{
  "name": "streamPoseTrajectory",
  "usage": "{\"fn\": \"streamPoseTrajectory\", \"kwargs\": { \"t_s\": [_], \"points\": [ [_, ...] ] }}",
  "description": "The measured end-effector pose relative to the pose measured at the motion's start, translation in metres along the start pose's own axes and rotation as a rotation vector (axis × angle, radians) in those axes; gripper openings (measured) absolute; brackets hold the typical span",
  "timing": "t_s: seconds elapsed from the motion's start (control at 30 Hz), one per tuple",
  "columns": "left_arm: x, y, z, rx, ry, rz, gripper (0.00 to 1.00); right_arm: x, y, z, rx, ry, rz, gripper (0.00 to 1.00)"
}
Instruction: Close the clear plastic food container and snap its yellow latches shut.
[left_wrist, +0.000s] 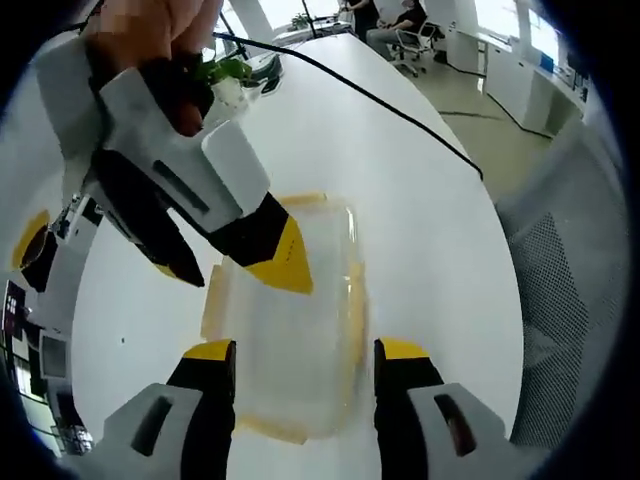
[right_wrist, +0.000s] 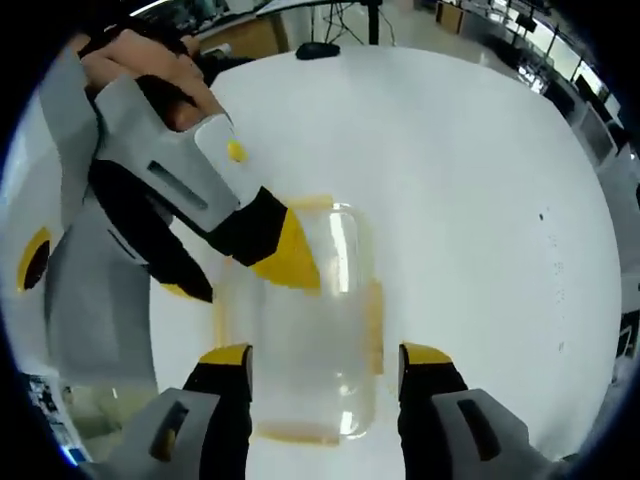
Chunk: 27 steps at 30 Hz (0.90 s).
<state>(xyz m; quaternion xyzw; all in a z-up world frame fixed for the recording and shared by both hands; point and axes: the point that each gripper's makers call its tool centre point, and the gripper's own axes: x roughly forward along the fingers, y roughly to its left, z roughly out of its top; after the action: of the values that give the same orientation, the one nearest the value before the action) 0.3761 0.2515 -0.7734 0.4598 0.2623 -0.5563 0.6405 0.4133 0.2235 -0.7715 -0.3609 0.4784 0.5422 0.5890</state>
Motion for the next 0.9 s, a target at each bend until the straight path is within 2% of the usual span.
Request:
{"fn": "streamPoseTrajectory", "kwargs": {
  "t_s": [0.17,0.9],
  "points": [
    [-0.002,0.006,-0.002,-0.014,0.001,-0.004,0.7,-0.002,0.0,-0.003,-0.014,-0.003,-0.021,0.63],
    [0.0,0.018,-0.023,-0.005,0.041,-0.041,0.82,-0.003,0.018,-0.022,-0.013,-0.001,-0.037,0.75]
  ]
}}
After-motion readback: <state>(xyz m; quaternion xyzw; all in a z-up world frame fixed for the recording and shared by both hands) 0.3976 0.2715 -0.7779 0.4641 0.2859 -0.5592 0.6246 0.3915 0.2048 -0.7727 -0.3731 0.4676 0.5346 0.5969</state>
